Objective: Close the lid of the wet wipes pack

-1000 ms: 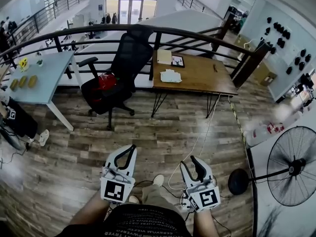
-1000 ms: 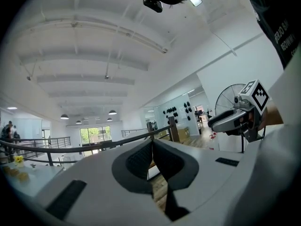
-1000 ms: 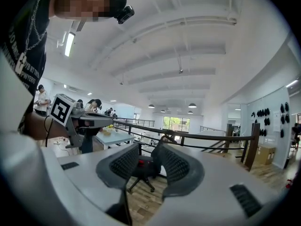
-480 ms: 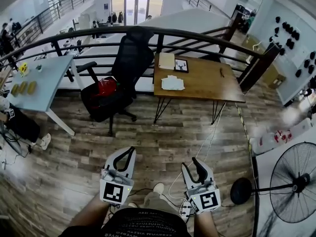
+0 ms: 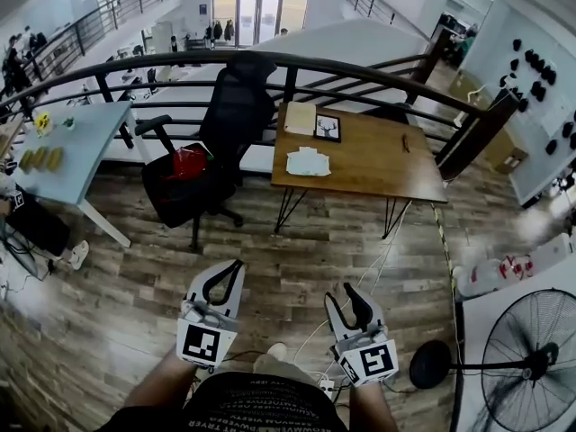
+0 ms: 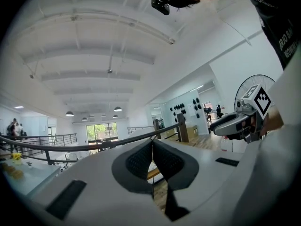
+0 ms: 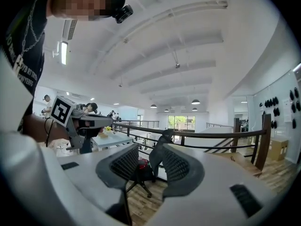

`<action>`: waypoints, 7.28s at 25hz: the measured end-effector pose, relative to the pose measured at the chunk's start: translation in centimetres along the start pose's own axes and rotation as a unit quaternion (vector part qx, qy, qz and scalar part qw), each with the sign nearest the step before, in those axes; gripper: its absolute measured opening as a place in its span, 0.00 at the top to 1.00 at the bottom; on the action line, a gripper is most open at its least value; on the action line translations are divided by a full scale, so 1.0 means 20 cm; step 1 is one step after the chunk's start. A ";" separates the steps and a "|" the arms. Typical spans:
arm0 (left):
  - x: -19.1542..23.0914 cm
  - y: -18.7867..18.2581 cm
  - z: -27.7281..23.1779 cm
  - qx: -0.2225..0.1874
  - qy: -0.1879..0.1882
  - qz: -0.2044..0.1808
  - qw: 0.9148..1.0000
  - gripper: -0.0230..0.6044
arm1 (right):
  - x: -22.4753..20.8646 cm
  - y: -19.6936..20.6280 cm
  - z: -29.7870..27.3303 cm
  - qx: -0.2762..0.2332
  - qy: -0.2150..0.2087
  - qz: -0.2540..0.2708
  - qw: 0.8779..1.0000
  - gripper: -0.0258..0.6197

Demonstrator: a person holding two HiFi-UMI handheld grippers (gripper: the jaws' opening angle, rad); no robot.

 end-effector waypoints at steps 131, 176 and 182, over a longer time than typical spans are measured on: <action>0.85 0.30 -2.44 0.064 -0.039 -0.011 0.997 0.92 | -1.84 0.21 -2.20 0.060 -0.123 -0.116 0.984 0.74; 1.46 0.65 -3.25 0.120 0.089 0.009 0.989 0.92 | -1.85 1.16 -3.19 0.305 -0.101 -0.168 0.932 0.68; 1.47 0.71 -3.25 0.131 0.095 0.009 0.987 0.92 | -1.88 1.35 -3.25 0.346 -0.103 -0.172 0.917 0.60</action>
Point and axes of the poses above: the fingertips, and each gripper's own axes: z backward along the fingers, x to its left, y out of its underside, the point moved 9 cm from there along z, backward along the fingers, and after that the axes turned 3 degrees about y, right-handed, at the moved point
